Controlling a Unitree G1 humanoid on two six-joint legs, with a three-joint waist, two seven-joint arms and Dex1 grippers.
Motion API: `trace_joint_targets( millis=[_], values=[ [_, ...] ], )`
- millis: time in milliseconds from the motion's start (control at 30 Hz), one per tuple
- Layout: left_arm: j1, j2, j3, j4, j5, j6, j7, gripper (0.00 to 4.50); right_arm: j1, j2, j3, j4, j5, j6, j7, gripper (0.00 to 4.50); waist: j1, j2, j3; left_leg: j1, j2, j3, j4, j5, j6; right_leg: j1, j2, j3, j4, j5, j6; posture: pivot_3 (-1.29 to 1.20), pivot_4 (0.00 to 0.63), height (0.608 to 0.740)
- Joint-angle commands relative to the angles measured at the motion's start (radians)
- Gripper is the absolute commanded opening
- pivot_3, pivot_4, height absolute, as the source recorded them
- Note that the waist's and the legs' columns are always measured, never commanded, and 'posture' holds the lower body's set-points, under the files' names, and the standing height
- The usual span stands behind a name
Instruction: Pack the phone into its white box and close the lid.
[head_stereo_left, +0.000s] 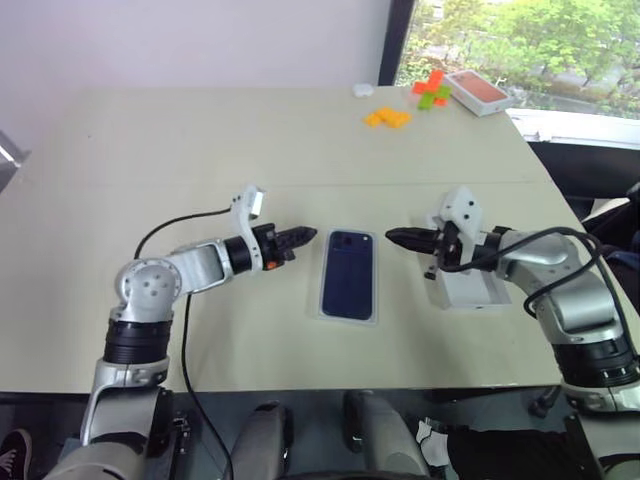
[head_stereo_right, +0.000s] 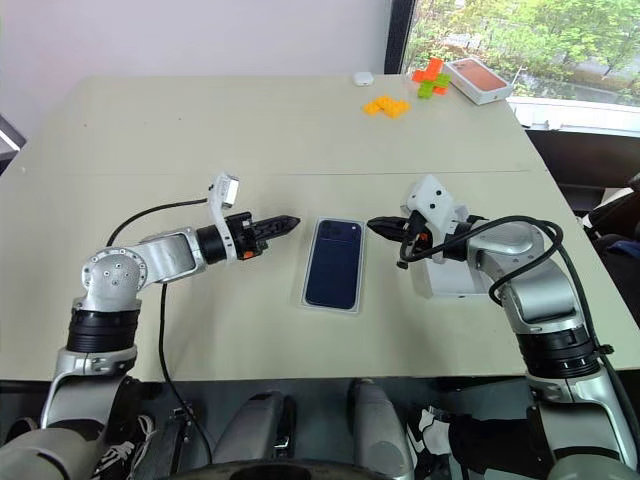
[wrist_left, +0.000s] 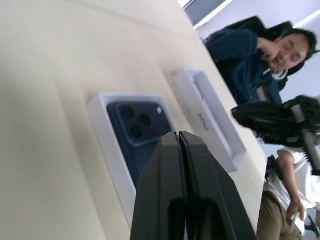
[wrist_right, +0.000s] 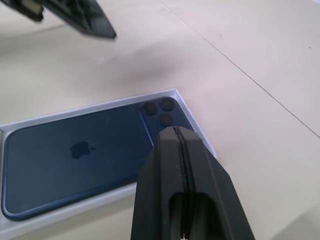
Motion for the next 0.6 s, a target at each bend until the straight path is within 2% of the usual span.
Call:
trace_joint_targets(
  millis=[33, 133, 167, 267, 300, 433, 600],
  values=[
    [0.024, 0.089, 0.000, -0.062, 0.124, -0.140, -0.222, 0.88, -0.023, -0.049, -0.067, -0.110, 0.027, 0.254, -0.105, 0.84, 0.005, 0.001, 0.000, 0.000, 0.000, 0.000, 0.000, 0.000, 0.000, -0.001, 0.000, 0.000, 0.001, 0.000, 0.000, 0.00, 0.150, 0.740],
    [0.054, 0.141, -0.028, -0.071, 0.234, -0.265, -0.363, 2.32, -0.065, -0.059, -0.089, -0.157, 0.039, 0.443, -0.184, 2.36, 0.006, 0.001, 0.000, -0.001, 0.000, 0.000, 0.000, 0.000, 0.000, -0.001, -0.001, 0.000, 0.001, -0.001, -0.002, 0.00, 0.150, 0.740],
    [0.068, 0.152, -0.028, -0.070, 0.261, -0.312, -0.417, 2.90, -0.085, -0.062, -0.096, -0.170, 0.056, 0.539, -0.201, 3.00, 0.007, 0.001, 0.000, -0.001, 0.000, 0.000, 0.000, 0.000, 0.000, -0.001, -0.001, 0.000, 0.000, -0.001, -0.002, 0.00, 0.150, 0.740],
    [0.113, 0.182, -0.027, -0.058, 0.324, -0.440, -0.593, 4.22, -0.149, -0.057, -0.098, -0.210, 0.091, 0.749, -0.242, 4.31, 0.006, 0.001, 0.000, -0.001, 0.000, 0.001, 0.000, -0.001, 0.001, -0.001, -0.002, 0.000, -0.001, -0.001, -0.002, 0.00, 0.150, 0.740],
    [0.124, 0.186, -0.025, -0.051, 0.346, -0.483, -0.632, 4.46, -0.172, -0.043, -0.109, -0.212, 0.093, 0.814, -0.262, 4.50, 0.006, 0.001, 0.000, -0.001, 0.000, 0.001, 0.000, -0.001, 0.002, -0.001, -0.002, 0.000, -0.001, -0.001, -0.002, 0.00, 0.150, 0.740],
    [0.139, 0.163, -0.012, -0.032, 0.435, -0.636, -0.687, 4.46, -0.197, -0.042, -0.111, -0.208, 0.079, 0.938, -0.321, 4.50, 0.009, 0.001, 0.000, -0.002, 0.001, 0.002, 0.000, -0.002, 0.004, -0.001, -0.002, 0.000, -0.003, -0.001, -0.002, 0.00, 0.150, 0.740],
    [0.155, 0.133, -0.005, -0.034, 0.456, -0.687, -0.709, 4.46, -0.190, -0.038, -0.092, -0.176, 0.083, 0.986, -0.381, 4.50, 0.007, 0.001, 0.000, -0.003, 0.000, 0.004, 0.000, -0.004, 0.007, -0.001, -0.003, 0.000, -0.006, -0.001, -0.001, 0.00, 0.150, 0.740]
  ],
)
